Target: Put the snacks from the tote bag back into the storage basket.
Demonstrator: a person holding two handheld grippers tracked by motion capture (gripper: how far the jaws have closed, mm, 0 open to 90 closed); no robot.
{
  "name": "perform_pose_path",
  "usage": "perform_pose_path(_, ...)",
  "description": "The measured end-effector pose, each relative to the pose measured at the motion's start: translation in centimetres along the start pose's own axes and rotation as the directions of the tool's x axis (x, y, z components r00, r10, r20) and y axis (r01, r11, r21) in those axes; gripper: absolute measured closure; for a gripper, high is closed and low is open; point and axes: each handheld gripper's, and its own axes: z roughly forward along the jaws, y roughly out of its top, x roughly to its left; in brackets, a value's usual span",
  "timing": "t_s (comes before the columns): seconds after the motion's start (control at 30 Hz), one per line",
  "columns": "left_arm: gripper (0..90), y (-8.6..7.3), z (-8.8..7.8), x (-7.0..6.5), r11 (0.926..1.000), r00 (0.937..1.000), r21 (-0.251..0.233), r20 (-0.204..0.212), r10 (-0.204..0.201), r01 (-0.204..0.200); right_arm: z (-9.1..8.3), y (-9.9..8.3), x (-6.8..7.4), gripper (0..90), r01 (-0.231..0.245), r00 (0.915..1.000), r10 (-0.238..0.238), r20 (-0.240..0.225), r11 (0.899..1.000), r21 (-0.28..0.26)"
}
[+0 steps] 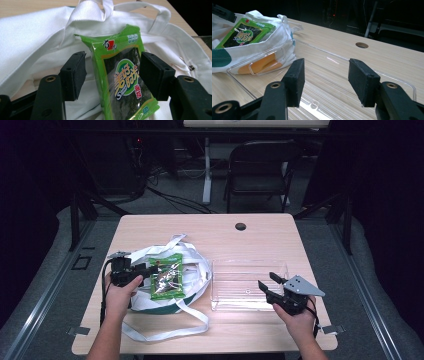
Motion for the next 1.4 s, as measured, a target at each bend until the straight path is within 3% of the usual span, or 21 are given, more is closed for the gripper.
perform_pose_path(0.7, 34.4, -0.1, 1.6, 0.3, 0.9919, 0.9984, 0.114, 0.001, -0.057, 0.057, -0.5, -0.2, -0.1, 46.7, 0.002, 0.9999, -0.002, 0.010, 1.000, 0.002)
perform_pose_path(1.4, 32.3, 0.0, 4.0, -0.1, 0.9732, 0.9968, 0.225, 0.050, -0.062, 0.050, -0.9, -0.4, 0.0, 46.7, 0.000, 0.9998, 0.000, 0.019, 1.000, 0.012)
